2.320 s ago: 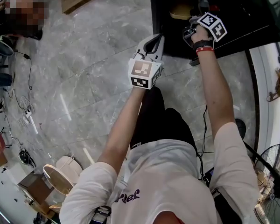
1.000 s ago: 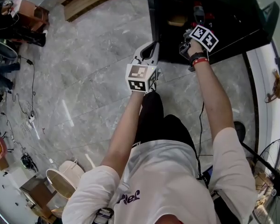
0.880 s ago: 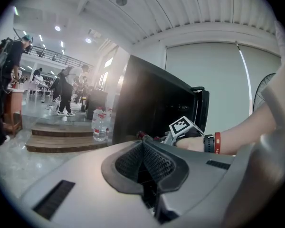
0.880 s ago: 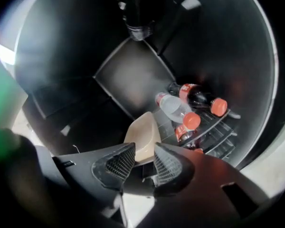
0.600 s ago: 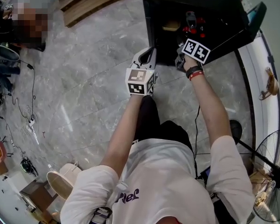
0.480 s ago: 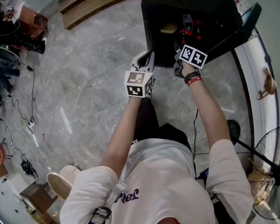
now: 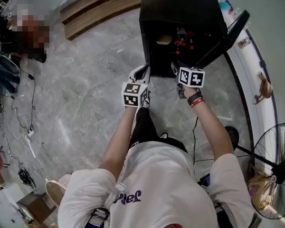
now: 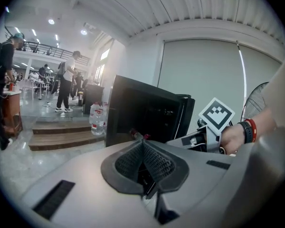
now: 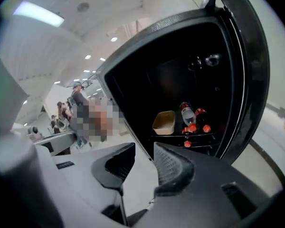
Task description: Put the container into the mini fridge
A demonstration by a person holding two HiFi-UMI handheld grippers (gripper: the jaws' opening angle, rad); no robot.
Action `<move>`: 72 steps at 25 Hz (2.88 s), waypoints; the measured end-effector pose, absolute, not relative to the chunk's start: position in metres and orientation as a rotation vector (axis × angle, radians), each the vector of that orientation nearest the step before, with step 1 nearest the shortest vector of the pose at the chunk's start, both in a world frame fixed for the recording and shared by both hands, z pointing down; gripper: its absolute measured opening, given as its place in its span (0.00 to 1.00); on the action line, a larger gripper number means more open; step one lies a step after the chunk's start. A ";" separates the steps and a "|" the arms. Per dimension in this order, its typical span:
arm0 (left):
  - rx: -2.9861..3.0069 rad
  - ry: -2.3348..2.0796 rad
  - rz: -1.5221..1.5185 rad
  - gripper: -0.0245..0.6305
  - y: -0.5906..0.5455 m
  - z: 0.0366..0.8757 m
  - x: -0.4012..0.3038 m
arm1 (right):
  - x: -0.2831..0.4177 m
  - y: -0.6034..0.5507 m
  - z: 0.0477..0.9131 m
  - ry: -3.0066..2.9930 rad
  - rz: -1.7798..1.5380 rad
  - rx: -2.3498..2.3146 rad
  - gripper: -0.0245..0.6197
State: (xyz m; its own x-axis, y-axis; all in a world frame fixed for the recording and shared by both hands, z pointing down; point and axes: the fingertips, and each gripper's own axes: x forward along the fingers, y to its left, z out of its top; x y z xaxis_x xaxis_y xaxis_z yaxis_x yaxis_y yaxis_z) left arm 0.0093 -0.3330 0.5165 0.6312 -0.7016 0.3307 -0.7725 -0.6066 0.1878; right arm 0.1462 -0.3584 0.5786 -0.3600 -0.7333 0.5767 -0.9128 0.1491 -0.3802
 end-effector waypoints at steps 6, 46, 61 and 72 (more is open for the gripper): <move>2.578 -1.127 0.376 0.07 -0.300 0.510 0.018 | 0.155 -0.307 0.551 -2.209 0.854 1.505 0.24; 2.616 -1.422 0.245 0.07 -0.142 0.419 0.001 | 0.221 -0.101 0.451 -2.226 0.597 1.979 0.06; 2.644 -1.400 0.157 0.07 -0.114 0.400 0.013 | 0.221 -0.077 0.434 -2.258 0.616 2.021 0.06; 2.600 -1.168 0.296 0.07 -0.049 0.459 0.050 | 0.227 -0.008 0.489 -2.242 0.855 1.847 0.06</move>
